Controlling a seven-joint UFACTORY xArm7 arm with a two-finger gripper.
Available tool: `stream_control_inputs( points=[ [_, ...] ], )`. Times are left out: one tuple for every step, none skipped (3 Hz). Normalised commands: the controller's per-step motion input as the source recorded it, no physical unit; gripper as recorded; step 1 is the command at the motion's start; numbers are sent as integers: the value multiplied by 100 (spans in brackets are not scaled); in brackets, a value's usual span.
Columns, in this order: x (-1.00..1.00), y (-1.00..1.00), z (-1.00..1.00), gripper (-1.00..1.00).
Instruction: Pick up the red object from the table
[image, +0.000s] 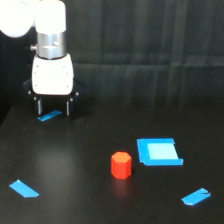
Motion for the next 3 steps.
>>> stream_control_inputs(
  points=[
    [83,-71,-4,100],
    [96,-73,-12,100],
    [88,-64,-18,100]
  ],
)
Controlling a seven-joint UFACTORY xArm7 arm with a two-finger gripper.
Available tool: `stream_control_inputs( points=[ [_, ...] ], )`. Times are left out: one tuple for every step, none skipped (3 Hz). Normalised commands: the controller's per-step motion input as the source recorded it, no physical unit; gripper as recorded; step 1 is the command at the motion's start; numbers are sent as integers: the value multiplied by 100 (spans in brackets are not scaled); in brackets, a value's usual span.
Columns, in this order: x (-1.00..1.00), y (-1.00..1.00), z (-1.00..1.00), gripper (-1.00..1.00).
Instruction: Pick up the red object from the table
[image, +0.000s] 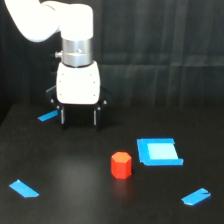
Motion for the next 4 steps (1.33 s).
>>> stream_control_inputs(
  points=[
    [94,-69,-7,98],
    [79,-73,-7,99],
    [62,-89,-4,100],
    [52,-83,-5,100]
  ],
)
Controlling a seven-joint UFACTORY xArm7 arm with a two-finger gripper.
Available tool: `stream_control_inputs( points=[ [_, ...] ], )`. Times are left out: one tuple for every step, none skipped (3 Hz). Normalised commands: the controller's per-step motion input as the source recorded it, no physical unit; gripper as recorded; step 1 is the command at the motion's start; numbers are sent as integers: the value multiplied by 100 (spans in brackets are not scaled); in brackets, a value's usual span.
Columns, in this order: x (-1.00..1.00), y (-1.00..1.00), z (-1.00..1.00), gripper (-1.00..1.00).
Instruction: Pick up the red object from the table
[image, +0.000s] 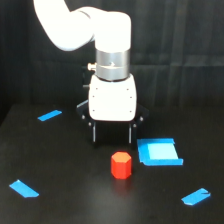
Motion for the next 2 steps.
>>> stream_control_inputs(
  points=[
    [24,-78,-13,100],
    [14,-62,-6,97]
  ],
)
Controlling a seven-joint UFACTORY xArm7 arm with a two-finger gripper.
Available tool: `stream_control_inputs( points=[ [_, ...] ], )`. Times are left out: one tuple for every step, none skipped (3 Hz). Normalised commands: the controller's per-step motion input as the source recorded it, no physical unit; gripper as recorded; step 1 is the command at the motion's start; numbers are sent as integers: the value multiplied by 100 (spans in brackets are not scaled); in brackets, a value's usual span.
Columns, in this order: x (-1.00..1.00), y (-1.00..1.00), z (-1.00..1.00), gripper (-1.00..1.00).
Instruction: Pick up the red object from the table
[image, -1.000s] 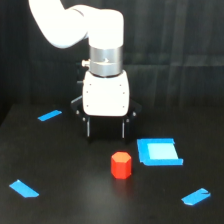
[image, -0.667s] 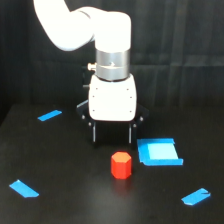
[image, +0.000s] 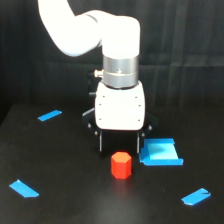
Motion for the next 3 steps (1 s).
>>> stream_control_inputs(
  points=[
    [10,-72,-6,97],
    [9,-62,-16,81],
    [-2,-29,-16,-6]
  ],
)
